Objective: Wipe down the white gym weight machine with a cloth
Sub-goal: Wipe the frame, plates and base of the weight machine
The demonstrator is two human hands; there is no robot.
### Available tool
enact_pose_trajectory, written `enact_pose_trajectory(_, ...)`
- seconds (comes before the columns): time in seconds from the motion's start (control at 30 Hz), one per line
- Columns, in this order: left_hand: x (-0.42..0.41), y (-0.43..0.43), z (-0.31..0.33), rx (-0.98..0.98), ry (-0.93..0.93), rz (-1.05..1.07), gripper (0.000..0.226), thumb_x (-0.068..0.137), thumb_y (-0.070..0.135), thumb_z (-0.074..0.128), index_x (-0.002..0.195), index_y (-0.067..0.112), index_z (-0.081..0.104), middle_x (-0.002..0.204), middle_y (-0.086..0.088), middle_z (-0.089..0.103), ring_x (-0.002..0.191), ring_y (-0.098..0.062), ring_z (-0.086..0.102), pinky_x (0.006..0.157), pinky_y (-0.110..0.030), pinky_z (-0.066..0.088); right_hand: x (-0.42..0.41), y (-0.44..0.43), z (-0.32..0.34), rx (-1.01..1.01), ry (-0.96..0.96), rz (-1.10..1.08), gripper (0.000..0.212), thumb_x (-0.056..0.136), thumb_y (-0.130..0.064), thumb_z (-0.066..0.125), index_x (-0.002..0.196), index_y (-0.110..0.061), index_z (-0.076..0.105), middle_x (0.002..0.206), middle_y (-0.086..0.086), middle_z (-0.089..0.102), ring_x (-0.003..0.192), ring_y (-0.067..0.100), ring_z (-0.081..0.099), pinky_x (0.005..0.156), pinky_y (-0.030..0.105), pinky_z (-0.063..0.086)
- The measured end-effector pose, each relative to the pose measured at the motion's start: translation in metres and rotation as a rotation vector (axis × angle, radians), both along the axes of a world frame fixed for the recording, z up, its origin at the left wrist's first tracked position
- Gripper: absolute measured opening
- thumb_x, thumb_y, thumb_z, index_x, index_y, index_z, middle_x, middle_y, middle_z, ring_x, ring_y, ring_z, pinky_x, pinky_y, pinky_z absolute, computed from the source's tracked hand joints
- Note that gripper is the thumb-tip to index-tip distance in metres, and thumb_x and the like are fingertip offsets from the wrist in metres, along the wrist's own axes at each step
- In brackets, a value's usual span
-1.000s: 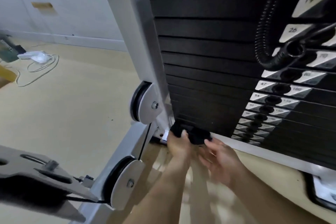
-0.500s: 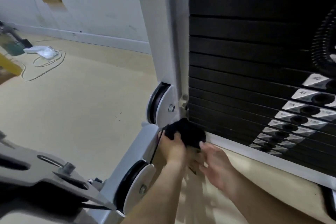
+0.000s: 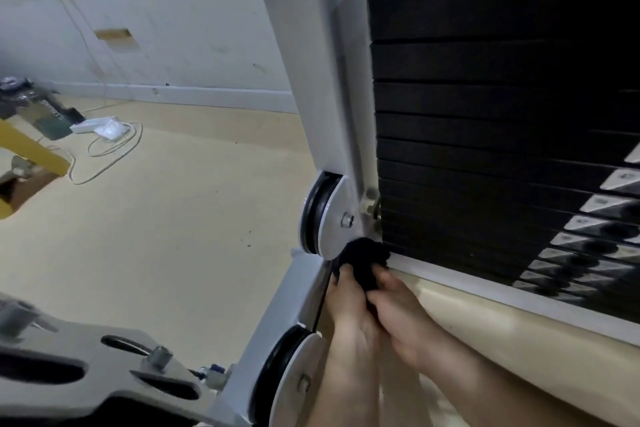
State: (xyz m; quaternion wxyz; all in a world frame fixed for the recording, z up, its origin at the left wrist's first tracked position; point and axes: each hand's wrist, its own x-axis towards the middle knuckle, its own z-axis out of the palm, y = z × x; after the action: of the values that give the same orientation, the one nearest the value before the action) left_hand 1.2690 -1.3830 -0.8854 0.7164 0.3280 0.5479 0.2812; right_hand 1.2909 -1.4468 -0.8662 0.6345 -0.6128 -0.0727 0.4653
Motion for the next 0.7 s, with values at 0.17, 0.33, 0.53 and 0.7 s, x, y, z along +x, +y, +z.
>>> enact_pose_trajectory(0.17,-0.017,-0.018,0.004,0.171,0.129,-0.159,0.027,0.102,0.016,0.041,0.116,0.002,0.058,0.1,-0.006,0.066,0.101,-0.028,0.063,0.073,-0.022,0.048,0.004,-0.001,-0.013,-0.248,-0.717,0.336,0.054,0.099,-0.004,0.036,0.149,-0.023,0.032,0.154,-0.001,0.033,0.142,0.017,0.03,0.11,0.018,0.024)
enact_pose_trajectory(0.33,-0.032,-0.034,-0.009,0.165,0.327,-0.343,0.034,0.103,0.013,0.035,0.126,-0.006,0.052,0.127,-0.027,0.057,0.117,-0.039,0.055,0.087,-0.035,0.046,0.022,0.009,-0.026,-0.576,-1.235,0.806,0.062,0.099,-0.022,0.045,0.152,-0.022,0.014,0.16,-0.003,0.013,0.144,0.023,0.014,0.11,0.041,0.031)
enact_pose_trajectory(0.53,-0.055,-0.052,-0.009,0.478,0.524,-0.572,0.048,0.093,0.011,0.047,0.141,0.014,0.045,0.125,-0.008,0.061,0.113,-0.026,0.057,0.088,-0.025,0.043,0.021,0.011,-0.031,-0.592,-1.152,0.647,0.034,0.099,-0.023,0.039,0.132,-0.021,0.046,0.137,0.006,0.048,0.129,0.027,0.038,0.104,0.039,0.033)
enact_pose_trajectory(0.7,-0.053,-0.038,-0.011,0.964,0.747,-0.784,0.061,0.089,0.014,0.048,0.147,0.004,0.032,0.149,-0.019,0.036,0.134,-0.033,0.037,0.112,-0.034,0.024,0.041,-0.011,-0.04,-0.506,-0.948,0.413,0.034,0.091,-0.021,0.048,0.122,-0.027,0.061,0.119,0.003,0.064,0.111,0.025,0.057,0.09,0.036,0.047)
